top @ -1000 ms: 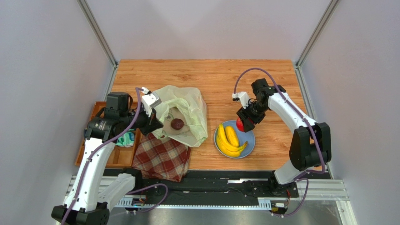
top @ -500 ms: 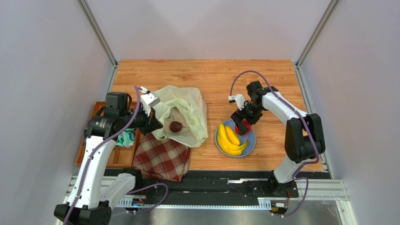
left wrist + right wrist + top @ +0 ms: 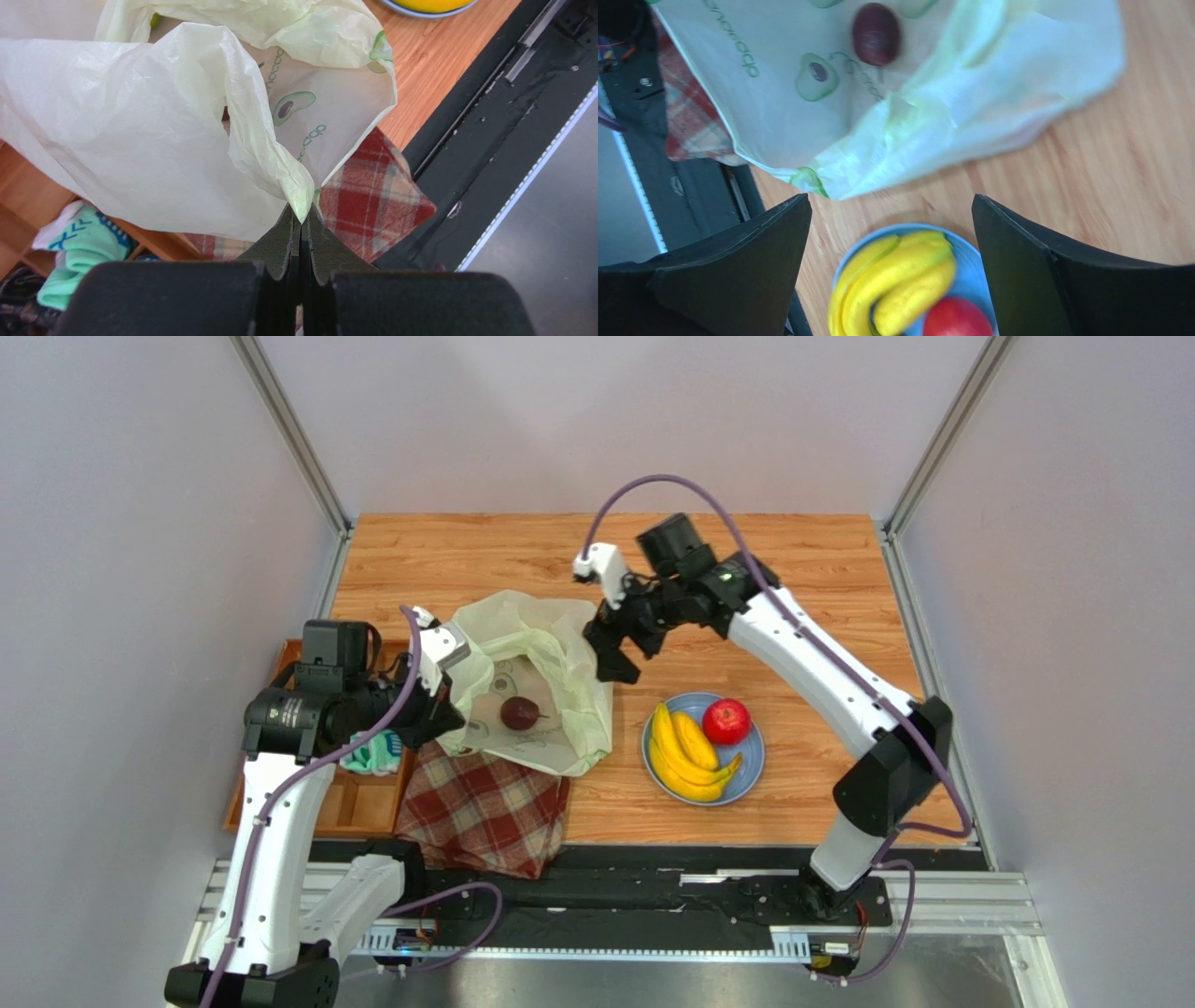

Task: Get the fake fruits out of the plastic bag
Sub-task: Place the fake fruit on the plate, then adjust the plastic bag at the center of the board.

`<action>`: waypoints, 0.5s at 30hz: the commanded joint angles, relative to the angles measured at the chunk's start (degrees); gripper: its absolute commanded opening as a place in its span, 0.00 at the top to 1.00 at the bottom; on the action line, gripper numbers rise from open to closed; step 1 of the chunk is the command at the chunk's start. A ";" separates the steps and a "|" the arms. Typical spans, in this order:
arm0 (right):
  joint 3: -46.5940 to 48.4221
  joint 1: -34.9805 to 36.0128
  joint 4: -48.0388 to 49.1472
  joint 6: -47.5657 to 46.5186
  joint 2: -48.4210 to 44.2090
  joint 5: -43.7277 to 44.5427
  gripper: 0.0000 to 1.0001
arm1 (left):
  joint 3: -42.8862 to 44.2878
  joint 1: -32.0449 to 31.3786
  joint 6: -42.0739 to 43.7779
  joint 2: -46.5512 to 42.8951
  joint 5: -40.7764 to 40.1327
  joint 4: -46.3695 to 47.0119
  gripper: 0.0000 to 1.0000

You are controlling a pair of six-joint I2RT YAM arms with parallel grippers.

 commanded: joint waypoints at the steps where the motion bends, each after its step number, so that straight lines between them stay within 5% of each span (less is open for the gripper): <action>1: 3.33 4.10 4.31 4.56 8.02 -3.96 0.12 | 3.15 1.69 4.28 -1.65 -1.75 -4.07 1.00; 15: 24.52 15.01 11.80 16.43 36.06 0.34 0.01 | 3.16 1.70 8.94 -6.22 -3.15 -15.77 1.00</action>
